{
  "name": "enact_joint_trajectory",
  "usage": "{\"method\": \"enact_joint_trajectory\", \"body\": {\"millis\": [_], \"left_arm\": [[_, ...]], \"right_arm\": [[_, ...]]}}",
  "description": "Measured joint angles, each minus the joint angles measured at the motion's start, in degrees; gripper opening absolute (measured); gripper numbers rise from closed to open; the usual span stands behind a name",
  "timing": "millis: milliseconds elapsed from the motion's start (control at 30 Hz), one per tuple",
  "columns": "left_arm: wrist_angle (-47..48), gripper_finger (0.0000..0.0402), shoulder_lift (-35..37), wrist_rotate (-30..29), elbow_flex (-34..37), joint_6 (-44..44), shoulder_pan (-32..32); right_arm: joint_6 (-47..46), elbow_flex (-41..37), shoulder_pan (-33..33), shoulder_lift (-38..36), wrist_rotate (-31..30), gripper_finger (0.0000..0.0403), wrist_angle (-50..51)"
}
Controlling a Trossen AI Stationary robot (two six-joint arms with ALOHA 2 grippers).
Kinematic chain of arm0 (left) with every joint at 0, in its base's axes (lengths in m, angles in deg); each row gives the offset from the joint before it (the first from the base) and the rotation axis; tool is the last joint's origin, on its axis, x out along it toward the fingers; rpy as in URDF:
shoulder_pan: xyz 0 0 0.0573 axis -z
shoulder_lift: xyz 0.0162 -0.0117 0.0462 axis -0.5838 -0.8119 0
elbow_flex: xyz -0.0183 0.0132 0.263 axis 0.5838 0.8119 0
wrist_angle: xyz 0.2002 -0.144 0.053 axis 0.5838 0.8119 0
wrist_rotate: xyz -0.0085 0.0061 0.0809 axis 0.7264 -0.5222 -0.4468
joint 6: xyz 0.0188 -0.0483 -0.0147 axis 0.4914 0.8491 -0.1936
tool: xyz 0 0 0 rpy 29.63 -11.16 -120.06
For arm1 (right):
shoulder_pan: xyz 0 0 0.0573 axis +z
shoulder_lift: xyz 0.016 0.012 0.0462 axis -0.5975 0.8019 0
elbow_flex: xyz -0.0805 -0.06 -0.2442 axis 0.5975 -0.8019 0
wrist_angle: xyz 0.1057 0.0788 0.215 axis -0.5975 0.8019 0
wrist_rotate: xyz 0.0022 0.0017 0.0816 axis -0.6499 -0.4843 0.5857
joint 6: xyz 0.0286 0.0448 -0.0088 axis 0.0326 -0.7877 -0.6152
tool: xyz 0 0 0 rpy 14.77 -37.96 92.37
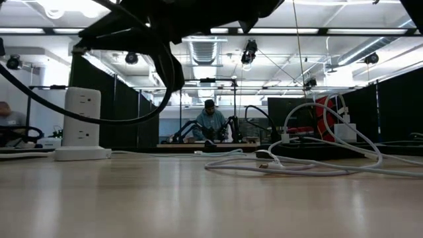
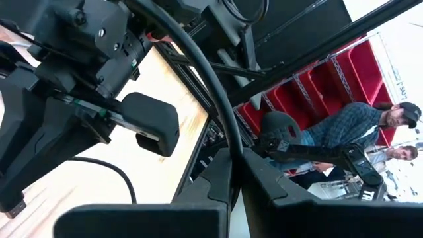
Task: Insert USB
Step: Insert the black charger cable into the bottom white outlet extension
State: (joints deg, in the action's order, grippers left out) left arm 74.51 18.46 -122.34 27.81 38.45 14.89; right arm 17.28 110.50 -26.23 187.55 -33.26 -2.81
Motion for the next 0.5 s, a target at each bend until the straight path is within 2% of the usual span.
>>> {"method": "enact_joint_trajectory", "body": {"millis": [300, 500], "left_arm": [[2.4, 0.0004, 1.1, 0.1, 0.0, -0.9, 0.0], [6.5, 0.0057, 2.1, 0.5, 0.0, -0.2, 0.0]], "right_arm": [[-2.9, 0.0, 0.1, -2.4, 1.1, 0.0015, -1.4], [2.6, 0.2, 0.1, -10.3, -0.4, 0.0015, 7.4]]}}
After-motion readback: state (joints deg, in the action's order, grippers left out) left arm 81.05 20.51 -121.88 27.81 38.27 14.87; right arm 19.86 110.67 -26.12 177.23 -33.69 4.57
